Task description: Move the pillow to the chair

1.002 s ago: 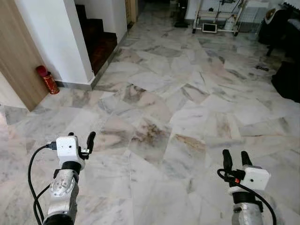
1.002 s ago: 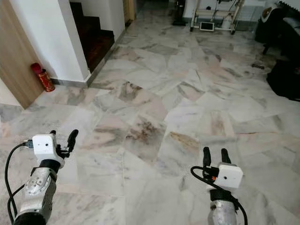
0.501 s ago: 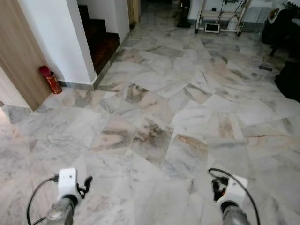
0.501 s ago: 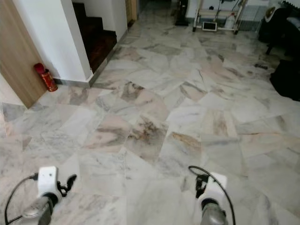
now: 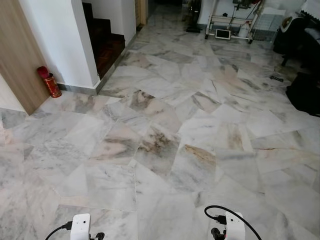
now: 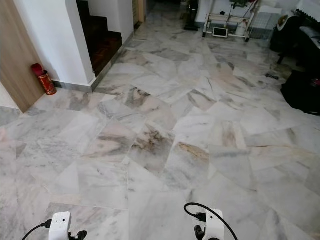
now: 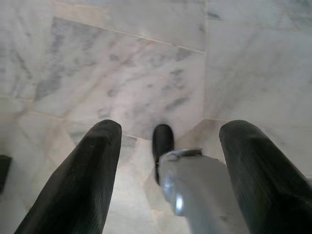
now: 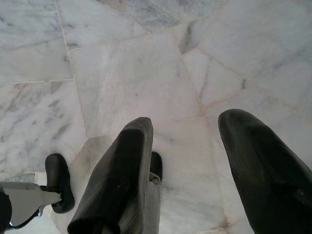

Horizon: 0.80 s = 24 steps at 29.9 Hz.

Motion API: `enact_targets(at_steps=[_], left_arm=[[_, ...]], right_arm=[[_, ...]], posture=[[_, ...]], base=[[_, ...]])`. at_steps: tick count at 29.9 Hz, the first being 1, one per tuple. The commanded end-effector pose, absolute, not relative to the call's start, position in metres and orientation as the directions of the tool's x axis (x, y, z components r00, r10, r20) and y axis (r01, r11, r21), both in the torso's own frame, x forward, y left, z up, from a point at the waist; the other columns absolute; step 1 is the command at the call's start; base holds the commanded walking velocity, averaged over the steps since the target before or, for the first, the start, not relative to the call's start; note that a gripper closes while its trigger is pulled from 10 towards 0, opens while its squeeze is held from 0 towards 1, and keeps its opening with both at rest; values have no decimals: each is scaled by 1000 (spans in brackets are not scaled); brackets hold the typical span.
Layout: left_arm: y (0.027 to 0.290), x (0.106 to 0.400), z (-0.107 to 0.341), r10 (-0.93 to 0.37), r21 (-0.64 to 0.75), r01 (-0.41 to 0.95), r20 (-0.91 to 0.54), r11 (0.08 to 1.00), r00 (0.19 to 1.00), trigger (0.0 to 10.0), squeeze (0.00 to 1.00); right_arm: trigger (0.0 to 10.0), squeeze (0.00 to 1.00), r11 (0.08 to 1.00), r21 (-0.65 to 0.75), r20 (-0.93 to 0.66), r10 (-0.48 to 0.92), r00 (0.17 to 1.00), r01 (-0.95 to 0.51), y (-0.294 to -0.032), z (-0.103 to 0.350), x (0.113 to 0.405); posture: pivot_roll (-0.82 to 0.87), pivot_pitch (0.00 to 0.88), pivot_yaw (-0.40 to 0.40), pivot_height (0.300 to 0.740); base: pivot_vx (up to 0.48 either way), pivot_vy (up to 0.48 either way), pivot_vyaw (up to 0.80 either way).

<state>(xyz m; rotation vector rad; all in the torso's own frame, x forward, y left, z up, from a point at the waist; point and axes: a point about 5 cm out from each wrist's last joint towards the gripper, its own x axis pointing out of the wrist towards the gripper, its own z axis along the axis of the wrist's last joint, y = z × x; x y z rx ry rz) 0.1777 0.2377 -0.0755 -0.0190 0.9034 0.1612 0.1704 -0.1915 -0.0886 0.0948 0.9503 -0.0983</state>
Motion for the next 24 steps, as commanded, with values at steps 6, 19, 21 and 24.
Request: enact_targets(at_steps=[6,19,21,24], left_arm=[[273,158,-74,171,100,-155,-815,983,554,10000,0],[255,179,-71,109,85,-70,-820,994,562,10000,0],[251,181,-71,96,77,-58,-821,995,563,10000,0],[246,184,-71,87,68,-55,-818,996,569,10000,0]], right_arm=[[10000,0,989,54,-846,-29,532,141,-177,-96,158],[10000,0,981,65,-829,-48,557,182,-179,-90,172],[10000,0,984,53,-831,-50,554,167,-182,-90,171],[10000,0,985,49,-833,-52,550,167,-184,-90,170]], posture=[[32,0,15,740],[-89,0,52,740],[-89,0,36,740],[-80,0,16,740]], base=[[0,0,0],[0,0,0],[0,0,0],[0,0,0]])
